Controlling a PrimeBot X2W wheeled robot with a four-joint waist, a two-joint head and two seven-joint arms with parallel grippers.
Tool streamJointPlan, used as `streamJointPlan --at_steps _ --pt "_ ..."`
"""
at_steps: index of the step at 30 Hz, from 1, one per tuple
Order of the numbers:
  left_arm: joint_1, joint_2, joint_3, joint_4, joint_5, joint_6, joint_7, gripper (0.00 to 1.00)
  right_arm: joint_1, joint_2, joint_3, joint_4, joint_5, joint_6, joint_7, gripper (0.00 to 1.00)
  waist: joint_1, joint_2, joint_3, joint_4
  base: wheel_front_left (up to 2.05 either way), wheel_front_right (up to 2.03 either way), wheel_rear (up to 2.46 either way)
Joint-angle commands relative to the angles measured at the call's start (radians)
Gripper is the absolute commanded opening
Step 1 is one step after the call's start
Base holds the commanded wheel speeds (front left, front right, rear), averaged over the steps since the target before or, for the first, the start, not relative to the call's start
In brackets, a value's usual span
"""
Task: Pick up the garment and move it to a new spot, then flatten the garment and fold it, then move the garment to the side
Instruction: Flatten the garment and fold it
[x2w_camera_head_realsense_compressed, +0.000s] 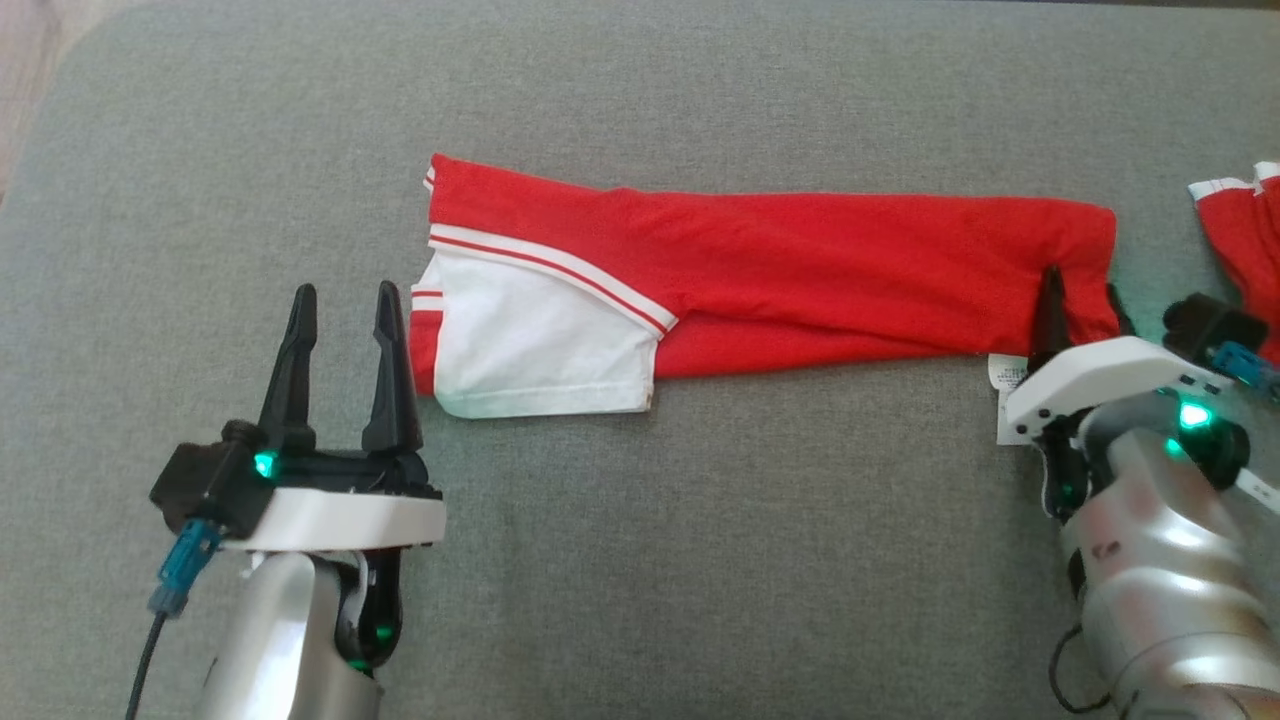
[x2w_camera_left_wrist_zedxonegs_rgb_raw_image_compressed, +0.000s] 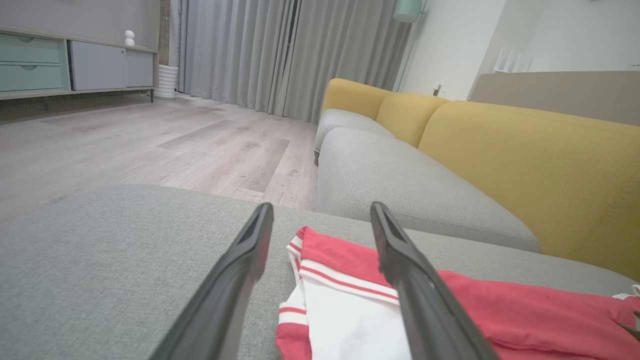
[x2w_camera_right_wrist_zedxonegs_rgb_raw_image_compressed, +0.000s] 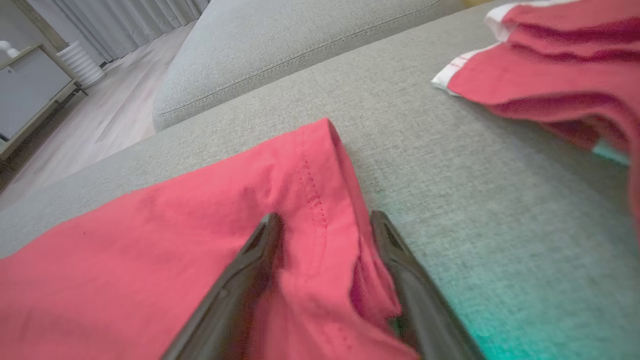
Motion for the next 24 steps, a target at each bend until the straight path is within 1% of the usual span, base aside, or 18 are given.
streamJointPlan --at_steps 1,3,5,12,13,16,19,21,24 --pt "-0.038 0.006 0.043 -0.023 0.011 -0.005 -0.005 1.0 -0.011 0.018 0.044 0.007 0.003 0.007 -0.001 0.0 0.0 0.0 -0.002 -0.006 0.0 0.0 0.0" --pt "-0.038 0.005 0.045 -0.02 0.012 -0.006 -0.005 1.0 -0.017 0.018 0.048 0.002 0.002 0.007 -0.003 0.0 0.0 0.0 -0.008 -0.014 0.0 0.0 0.0" --pt "-0.035 0.005 0.047 -0.018 0.012 -0.007 -0.005 1.0 -0.013 0.018 0.029 -0.037 -0.015 0.007 -0.004 0.0 0.0 0.0 -0.016 -0.024 0.0 0.0 0.0" --pt "-0.02 0.005 0.05 -0.018 0.01 -0.008 -0.005 1.0 0.048 0.003 -0.126 -0.203 -0.134 0.007 -0.005 0.0 0.0 0.0 -0.06 -0.049 0.0 0.0 0.0" --pt "-0.02 0.005 0.05 -0.018 0.01 -0.008 -0.005 1.0 0.048 0.003 -0.126 -0.203 -0.134 0.007 -0.005 0.0 0.0 0.0 -0.06 -0.049 0.0 0.0 0.0" --pt "-0.006 0.005 0.044 -0.018 0.009 -0.009 -0.005 1.0 0.06 0.009 -0.15 -0.242 -0.185 0.007 -0.005 0.0 0.0 0.0 -0.086 -0.058 0.0 0.0 0.0" --pt "0.005 0.005 0.037 -0.019 0.003 -0.01 -0.005 1.0 0.054 0.016 -0.125 -0.26 -0.193 0.007 -0.005 0.0 0.0 0.0 -0.116 -0.057 0.0 0.0 0.0" --pt "0.01 0.005 0.029 -0.023 -0.003 -0.01 -0.005 1.0 0.04 0.017 -0.056 -0.244 -0.134 0.007 -0.005 0.0 0.0 0.0 -0.137 -0.046 0.0 0.0 0.0" --pt "0.02 0.005 0.02 -0.033 -0.006 -0.007 -0.005 1.0 0.035 0.017 0.078 -0.23 -0.02 0.007 -0.005 0.0 0.0 0.0 -0.173 -0.021 0.0 0.0 0.0"
